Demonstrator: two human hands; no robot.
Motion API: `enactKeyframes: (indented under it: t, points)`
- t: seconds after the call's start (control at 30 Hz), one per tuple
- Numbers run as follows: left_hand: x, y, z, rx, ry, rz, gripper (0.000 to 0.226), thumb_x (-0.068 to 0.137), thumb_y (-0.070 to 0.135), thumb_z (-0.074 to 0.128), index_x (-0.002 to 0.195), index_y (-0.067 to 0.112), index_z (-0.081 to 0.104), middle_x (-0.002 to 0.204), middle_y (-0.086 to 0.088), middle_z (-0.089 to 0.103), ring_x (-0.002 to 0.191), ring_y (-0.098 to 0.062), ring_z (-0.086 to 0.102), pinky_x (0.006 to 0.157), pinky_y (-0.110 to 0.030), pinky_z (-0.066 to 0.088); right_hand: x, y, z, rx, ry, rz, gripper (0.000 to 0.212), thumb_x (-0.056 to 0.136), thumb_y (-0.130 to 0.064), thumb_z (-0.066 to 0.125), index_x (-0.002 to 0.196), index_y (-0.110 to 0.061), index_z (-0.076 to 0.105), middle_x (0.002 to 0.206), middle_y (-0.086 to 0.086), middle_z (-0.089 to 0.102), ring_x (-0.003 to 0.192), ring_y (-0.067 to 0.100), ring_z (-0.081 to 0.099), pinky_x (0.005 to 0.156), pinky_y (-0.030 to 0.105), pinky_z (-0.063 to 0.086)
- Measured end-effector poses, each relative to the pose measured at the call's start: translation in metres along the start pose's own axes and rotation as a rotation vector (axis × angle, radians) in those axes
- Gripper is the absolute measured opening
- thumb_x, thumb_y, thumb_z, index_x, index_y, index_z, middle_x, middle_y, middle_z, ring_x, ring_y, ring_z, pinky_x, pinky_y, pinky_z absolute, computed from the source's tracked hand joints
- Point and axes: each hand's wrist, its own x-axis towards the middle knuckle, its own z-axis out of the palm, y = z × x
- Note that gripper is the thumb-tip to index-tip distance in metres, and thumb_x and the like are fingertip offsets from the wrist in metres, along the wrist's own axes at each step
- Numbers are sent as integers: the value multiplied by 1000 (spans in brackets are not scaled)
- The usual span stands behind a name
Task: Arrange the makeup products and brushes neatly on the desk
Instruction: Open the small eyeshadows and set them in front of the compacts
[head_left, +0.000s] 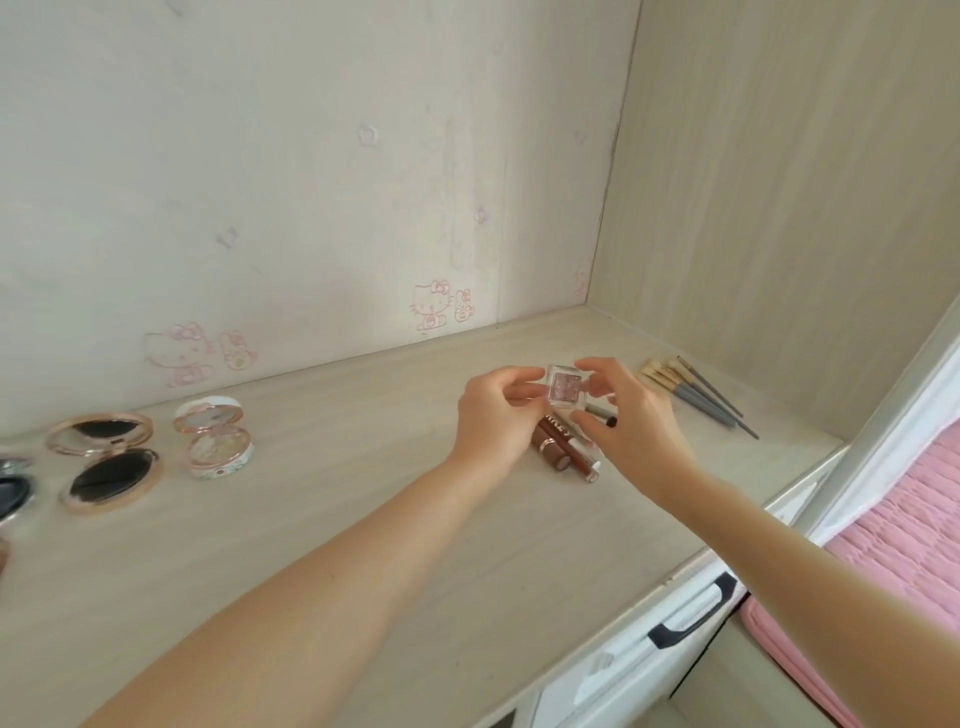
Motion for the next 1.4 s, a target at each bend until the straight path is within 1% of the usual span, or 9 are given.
enactKeyframes:
  t: [0.1, 0.2, 0.33, 0.47, 0.53, 0.87, 1.0, 1.17, 1.4]
  points:
    - [-24, 6, -28, -103, -23, -59, 32, 78, 2, 72, 109, 10, 68, 96, -4, 73, 90, -13, 68, 87, -27, 54, -14, -26, 4, 46, -8, 0, 41, 79, -30, 72, 116, -30, 54, 86, -23, 54, 85, -18, 51, 71, -2, 35]
    - [-46, 10, -55, -221, -52, -99, 33, 81, 7, 72, 114, 10, 68, 101, -9, 72, 94, -16, 68, 87, -29, 56, -29, -56, 10, 51, -53, -10, 40, 80, -33, 71, 116, -34, 52, 86, -22, 55, 83, -11, 54, 68, 6, 37]
    - [-72, 13, -95, -287, -154, -75, 26, 84, 14, 71, 110, 15, 70, 107, -1, 72, 101, -14, 68, 87, -27, 55, -48, -95, 20, 74, -102, -61, 40, 78, -42, 65, 115, -29, 56, 87, -23, 56, 92, -7, 52, 79, 10, 40]
    - [-92, 12, -132, -345, -197, -69, 30, 82, 13, 73, 112, 12, 67, 109, -7, 71, 105, -22, 67, 89, -29, 54, -60, -126, 31, 109, -168, -91, 40, 79, -42, 65, 115, -27, 57, 86, -23, 57, 96, -6, 53, 83, 10, 39]
    - [-101, 11, -148, -358, -180, -62, 31, 81, 12, 74, 111, 11, 67, 108, -11, 71, 103, -25, 67, 87, -29, 54, -63, -139, 37, 135, -204, -101, 39, 80, -41, 66, 115, -28, 57, 87, -23, 57, 96, -2, 54, 83, 15, 41]
    - [-133, 9, -211, -306, -26, -49, 30, 72, 23, 81, 99, 15, 72, 101, -13, 72, 97, -27, 69, 81, -28, 55, -76, -198, 66, 167, -357, -185, 30, 84, -51, 54, 108, -32, 60, 76, -31, 55, 86, -6, 50, 66, 10, 39]
    - [-147, 7, -225, -425, 14, -147, 39, 73, 32, 80, 100, 5, 69, 98, -20, 71, 95, -32, 69, 77, -29, 56, -78, -216, 73, 91, -436, -233, 37, 84, -56, 54, 109, -29, 58, 90, -22, 64, 97, 2, 50, 79, 27, 47]
    - [-157, 5, -241, -435, 41, -224, 52, 71, 37, 79, 102, -3, 65, 89, -20, 68, 94, -35, 69, 79, -36, 57, -84, -227, 81, -61, -413, -390, 65, 81, -56, 63, 136, -28, 41, 113, -10, 53, 102, 9, 51, 79, 26, 47]
    - [-170, -2, -250, -416, 39, -261, 50, 70, 41, 77, 97, -1, 69, 92, -20, 70, 94, -39, 68, 74, -32, 57, -87, -235, 93, 54, -414, -486, 46, 86, -36, 67, 128, -24, 52, 120, -10, 51, 110, 11, 50, 82, 33, 50]
